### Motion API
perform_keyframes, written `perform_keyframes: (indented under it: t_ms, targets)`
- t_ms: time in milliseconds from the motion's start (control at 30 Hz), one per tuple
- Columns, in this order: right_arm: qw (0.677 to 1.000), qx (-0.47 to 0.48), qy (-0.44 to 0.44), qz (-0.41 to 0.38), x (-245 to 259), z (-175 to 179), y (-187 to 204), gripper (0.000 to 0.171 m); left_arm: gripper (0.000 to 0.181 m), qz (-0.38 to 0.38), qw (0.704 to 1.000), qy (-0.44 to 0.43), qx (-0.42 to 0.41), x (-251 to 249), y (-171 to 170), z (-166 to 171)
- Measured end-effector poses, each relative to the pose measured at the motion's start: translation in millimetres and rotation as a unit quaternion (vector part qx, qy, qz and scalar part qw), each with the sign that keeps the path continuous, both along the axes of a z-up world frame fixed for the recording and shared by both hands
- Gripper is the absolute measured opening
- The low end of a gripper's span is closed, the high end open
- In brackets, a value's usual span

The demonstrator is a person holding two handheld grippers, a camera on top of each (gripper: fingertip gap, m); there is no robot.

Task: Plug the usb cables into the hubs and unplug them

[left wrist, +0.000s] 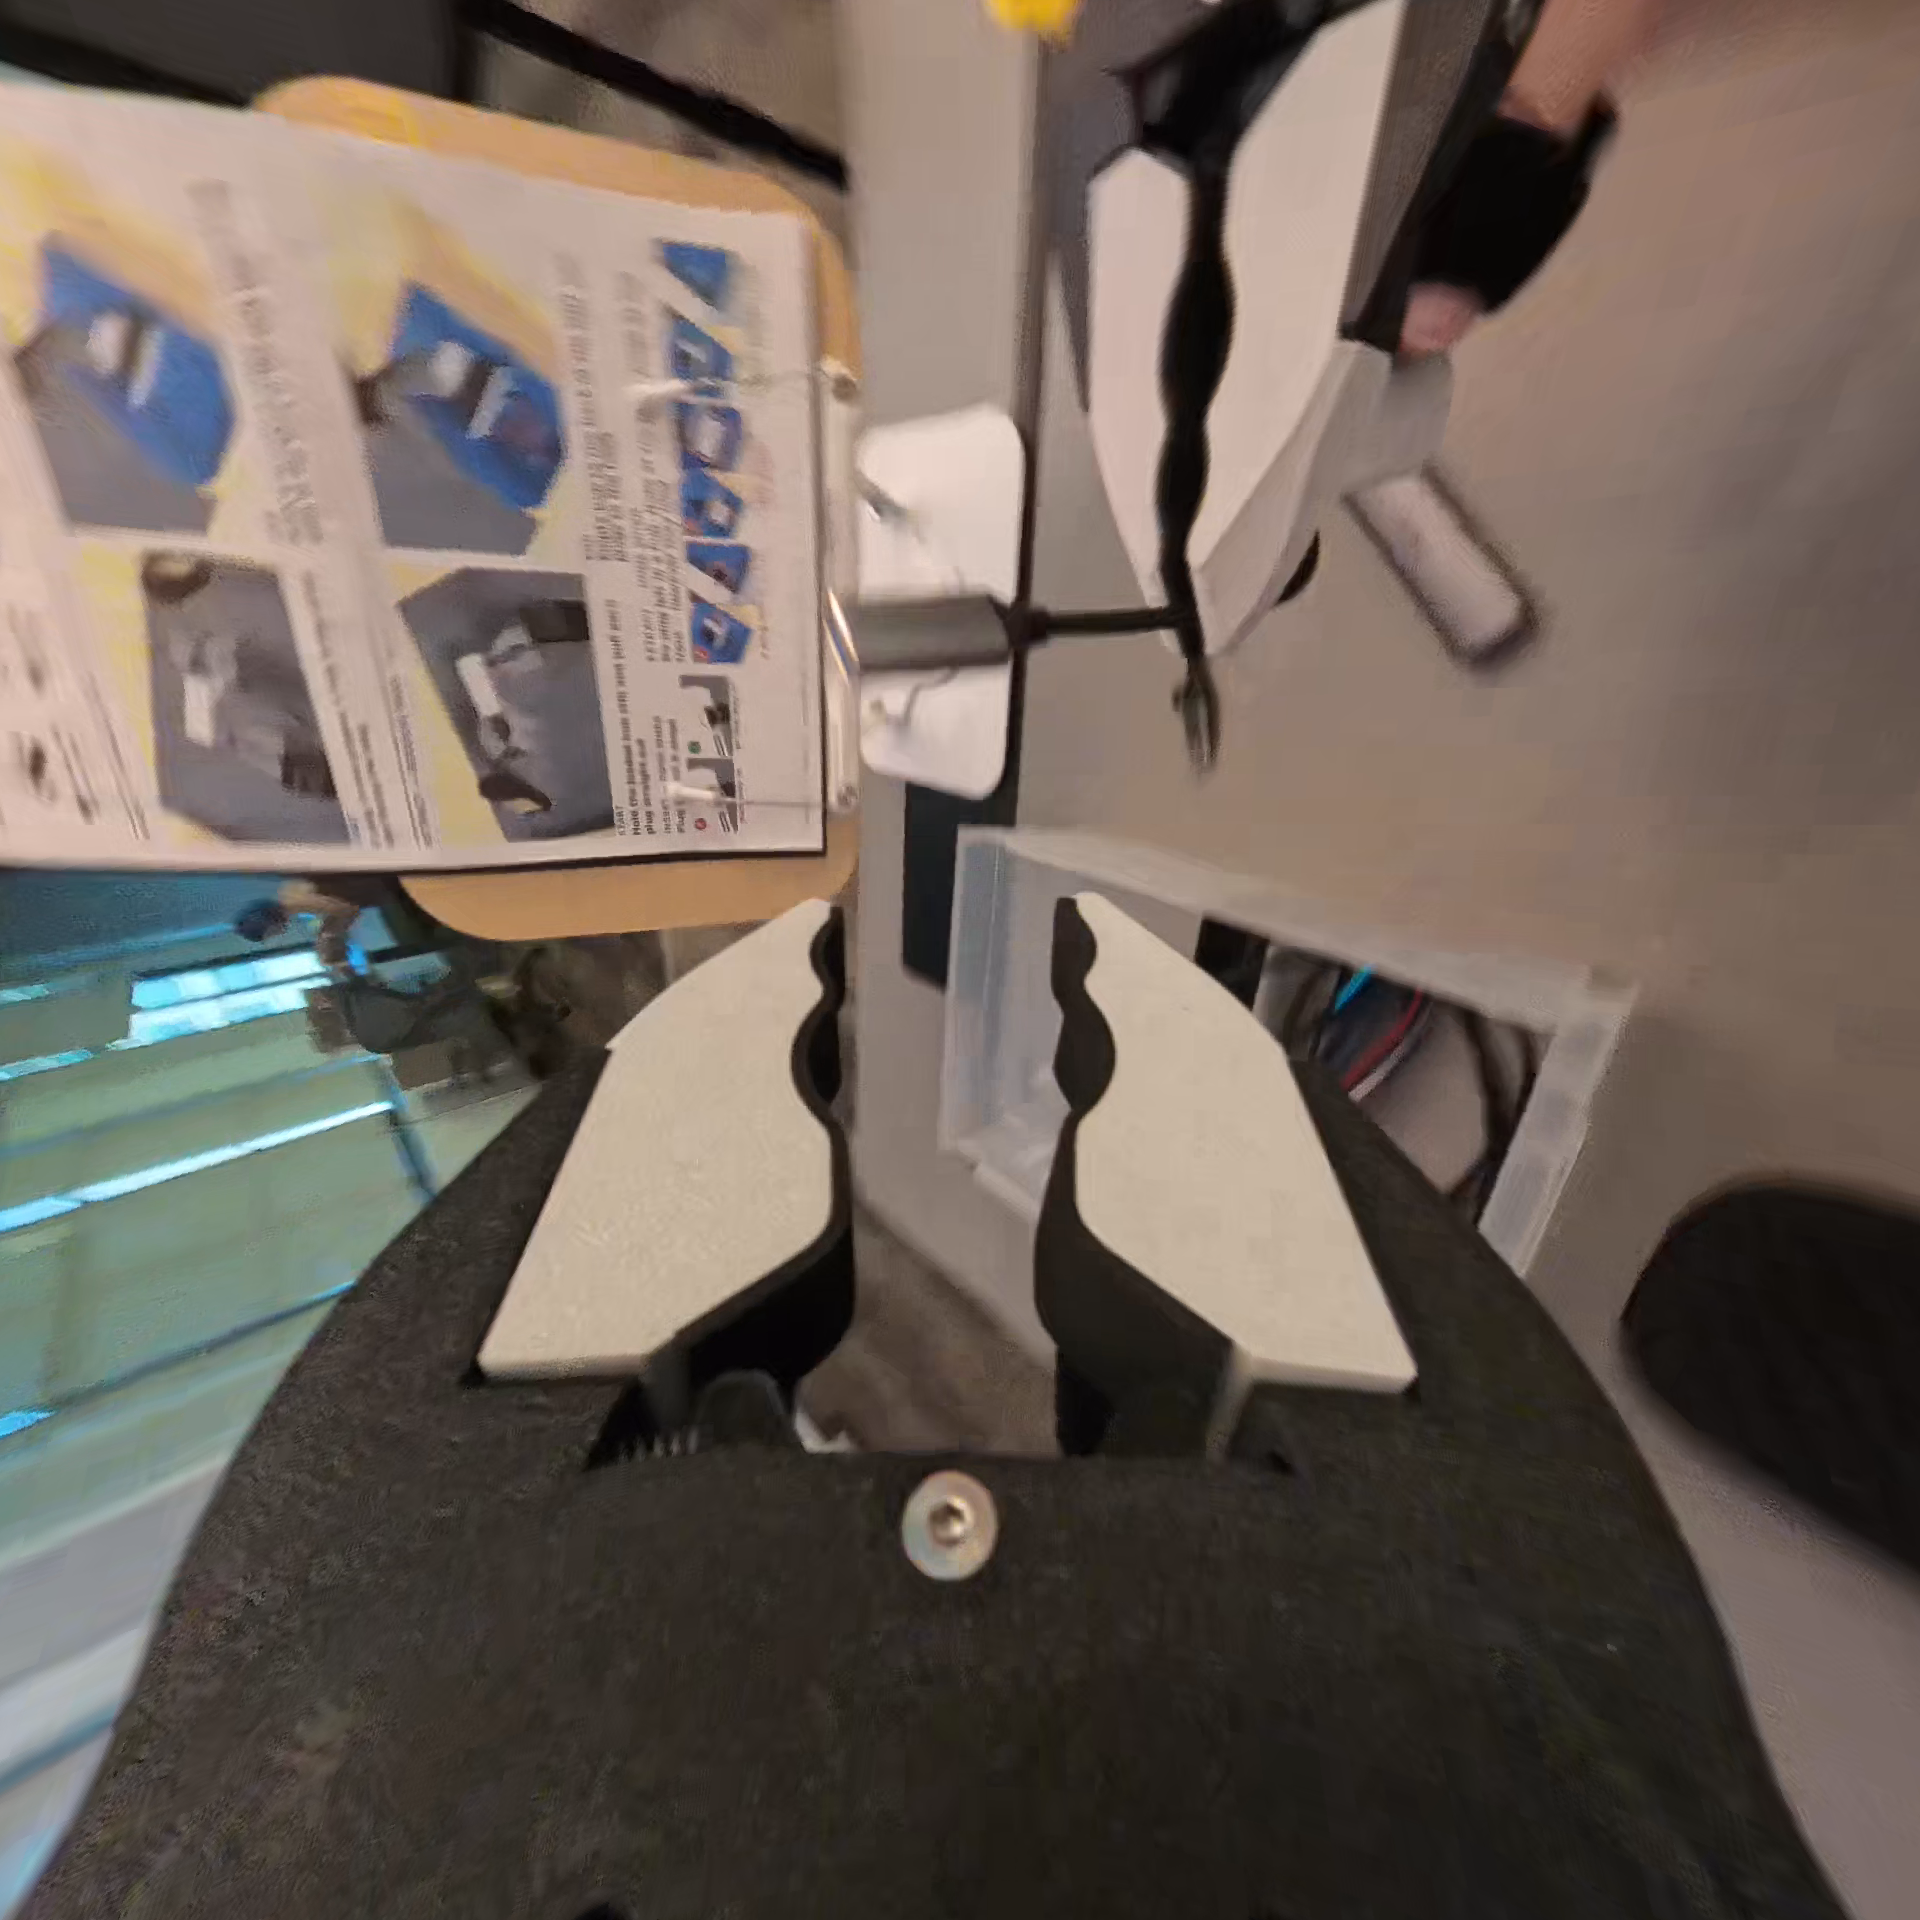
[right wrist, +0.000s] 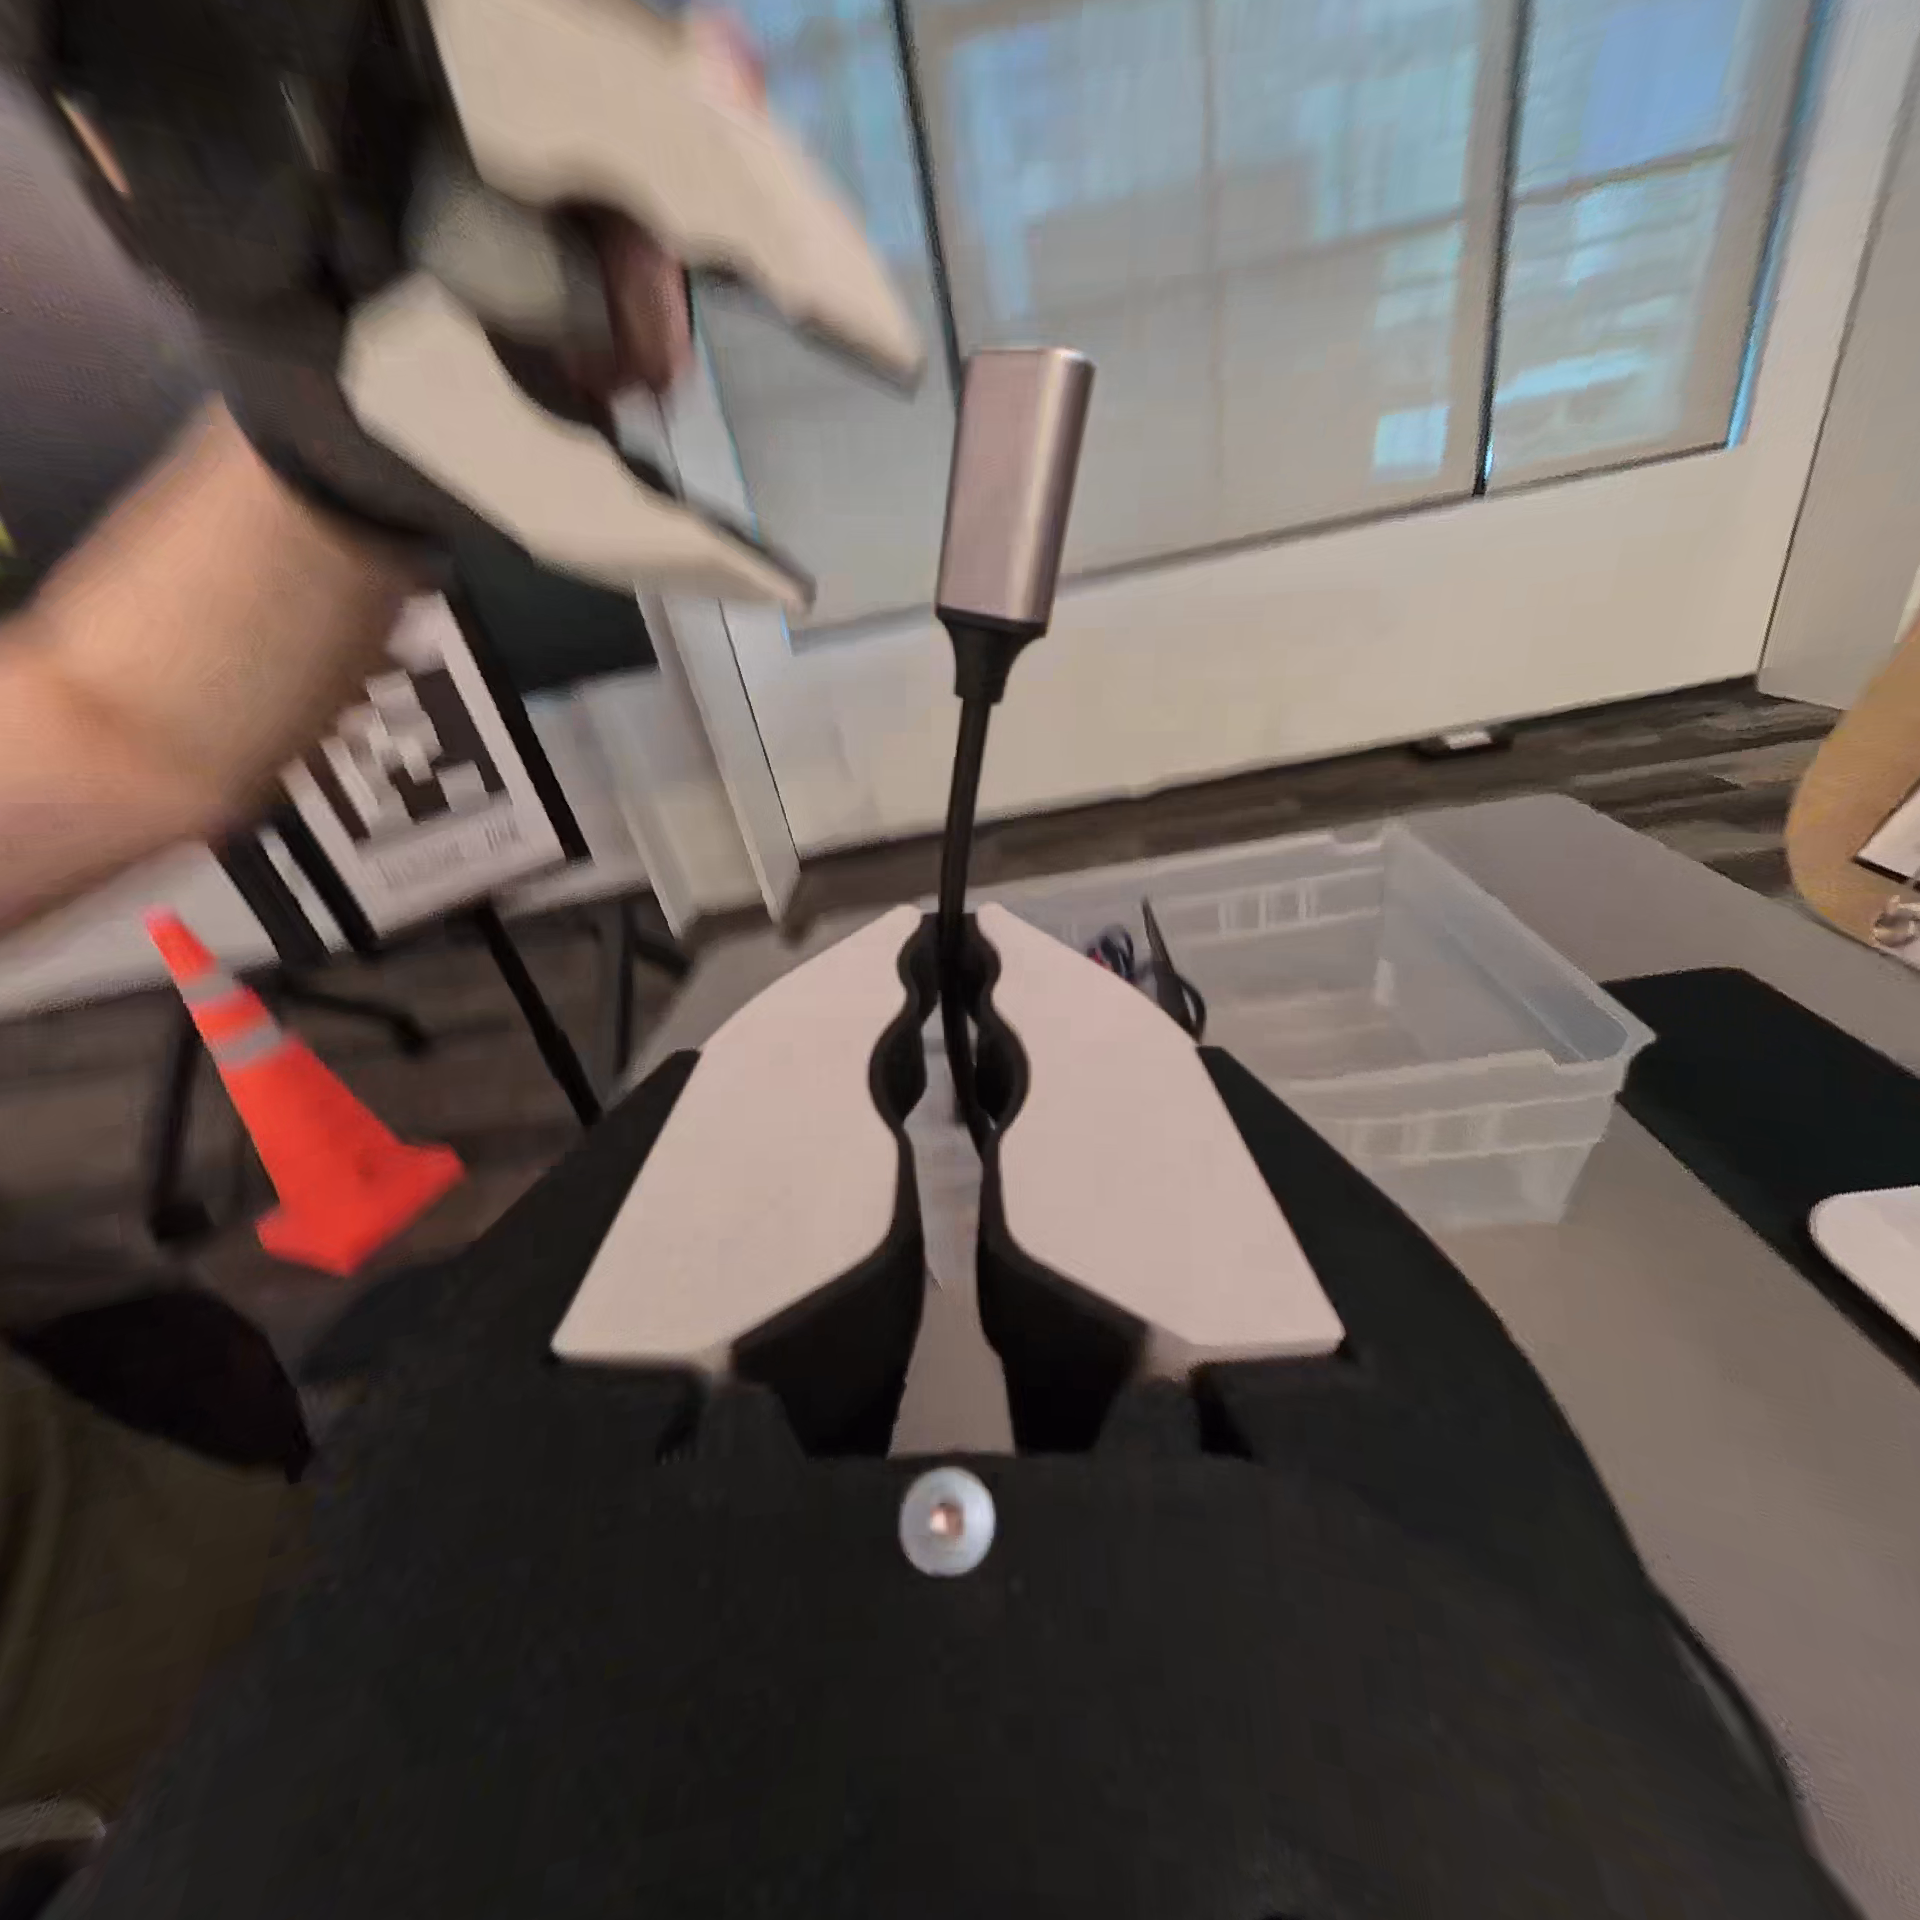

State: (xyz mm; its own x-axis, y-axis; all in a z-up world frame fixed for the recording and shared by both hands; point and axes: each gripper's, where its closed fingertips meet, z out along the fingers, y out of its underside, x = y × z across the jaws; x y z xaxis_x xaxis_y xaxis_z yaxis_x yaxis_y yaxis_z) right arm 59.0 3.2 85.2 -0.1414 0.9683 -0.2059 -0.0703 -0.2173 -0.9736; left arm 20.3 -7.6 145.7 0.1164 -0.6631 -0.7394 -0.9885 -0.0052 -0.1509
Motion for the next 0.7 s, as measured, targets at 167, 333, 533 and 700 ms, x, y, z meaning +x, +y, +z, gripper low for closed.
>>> perform_keyframes:
  t_ms: [167,333,533,700]
  targets:
    - [0.966,-0.192,0.166,0.036,32,50,14,0.004,0.04,0.002,0.917,-0.399,0.011,0,-9,-21]
    - [0.947,-0.237,0.207,0.06,41,62,11,0.004,0.048,-0.008,0.824,-0.566,0.015,28,-12,-61]
    - [0.941,-0.249,0.211,0.087,38,65,3,0.003,0.049,-0.036,0.797,-0.602,-0.025,70,-1,-74]
    - [0.937,-0.263,0.207,0.097,33,58,6,0.004,0.042,-0.054,0.798,-0.599,-0.045,91,6,-75]
